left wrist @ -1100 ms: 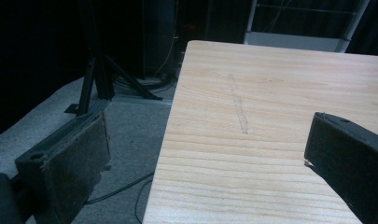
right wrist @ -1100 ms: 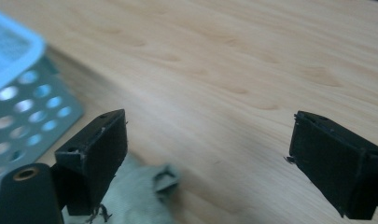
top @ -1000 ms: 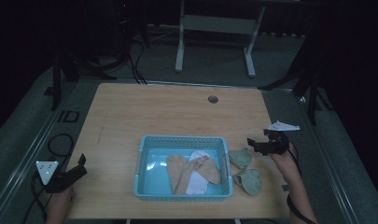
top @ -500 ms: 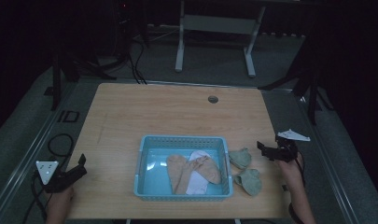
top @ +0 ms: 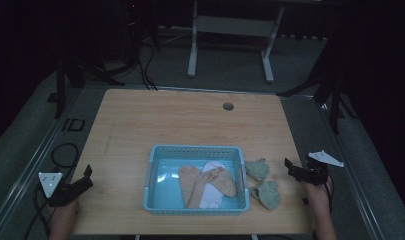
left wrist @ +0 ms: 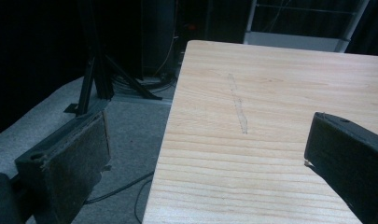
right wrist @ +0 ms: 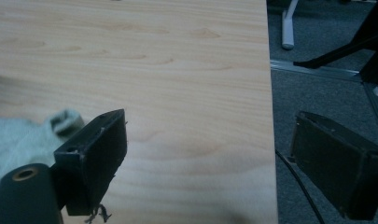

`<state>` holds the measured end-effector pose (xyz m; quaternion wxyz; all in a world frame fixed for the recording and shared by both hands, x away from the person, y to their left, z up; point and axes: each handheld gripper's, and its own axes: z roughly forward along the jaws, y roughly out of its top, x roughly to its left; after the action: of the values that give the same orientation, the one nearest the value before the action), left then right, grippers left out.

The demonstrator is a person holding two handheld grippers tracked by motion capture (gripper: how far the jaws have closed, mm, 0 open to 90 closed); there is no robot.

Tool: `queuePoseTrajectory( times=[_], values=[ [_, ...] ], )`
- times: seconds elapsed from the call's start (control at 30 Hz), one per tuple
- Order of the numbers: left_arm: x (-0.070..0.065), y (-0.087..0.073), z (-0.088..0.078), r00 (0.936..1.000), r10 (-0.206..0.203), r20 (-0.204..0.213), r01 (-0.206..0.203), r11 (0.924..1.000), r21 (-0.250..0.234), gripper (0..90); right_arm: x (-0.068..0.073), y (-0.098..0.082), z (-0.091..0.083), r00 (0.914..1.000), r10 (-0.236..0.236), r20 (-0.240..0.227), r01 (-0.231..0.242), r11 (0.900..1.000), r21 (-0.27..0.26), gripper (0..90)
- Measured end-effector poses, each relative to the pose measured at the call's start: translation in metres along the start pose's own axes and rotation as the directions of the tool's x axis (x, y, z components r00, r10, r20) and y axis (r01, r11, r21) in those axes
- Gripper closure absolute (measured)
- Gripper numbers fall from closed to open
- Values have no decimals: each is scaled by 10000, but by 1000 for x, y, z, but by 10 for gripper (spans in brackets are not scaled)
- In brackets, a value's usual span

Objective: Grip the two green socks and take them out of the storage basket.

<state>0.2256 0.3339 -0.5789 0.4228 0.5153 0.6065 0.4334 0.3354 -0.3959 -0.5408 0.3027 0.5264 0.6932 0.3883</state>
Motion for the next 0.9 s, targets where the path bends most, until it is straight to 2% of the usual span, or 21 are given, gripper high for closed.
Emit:
queuePoseTrajectory(
  times=[0.2, 0.27, 0.47, 0.63, 0.8, 0.9],
  values=[
    [0, 0, 0, 10000, 12, 7, -12, 10000, -1, 4, 4, -14, -9, 9994, -4, 339, 7, 10000, -68, 110],
    [0, 0, 0, 10000, 25, 5, -25, 10000, 6, 4, 4, -18, -12, 9993, 101, 370, -91, 9996, -262, 110],
    [0, 0, 0, 10000, 24, 6, -24, 10000, -6, 4, 4, -30, -24, 9950, 523, 853, -433, 9936, -1039, 110],
    [0, 0, 0, 10000, 27, 17, -27, 10000, -8, 4, 5, -38, -35, 9912, 482, 1234, -333, 9922, -1198, 110],
    [0, 0, 0, 10000, 25, 20, -25, 10000, -12, 4, 7, -45, -41, 9890, 457, 1410, -280, 9917, -1252, 110],
    [0, 0, 0, 10000, 29, 16, -29, 10000, -16, 4, 6, -47, -44, 9896, 556, 1330, -364, 9891, -1426, 110]
  ],
)
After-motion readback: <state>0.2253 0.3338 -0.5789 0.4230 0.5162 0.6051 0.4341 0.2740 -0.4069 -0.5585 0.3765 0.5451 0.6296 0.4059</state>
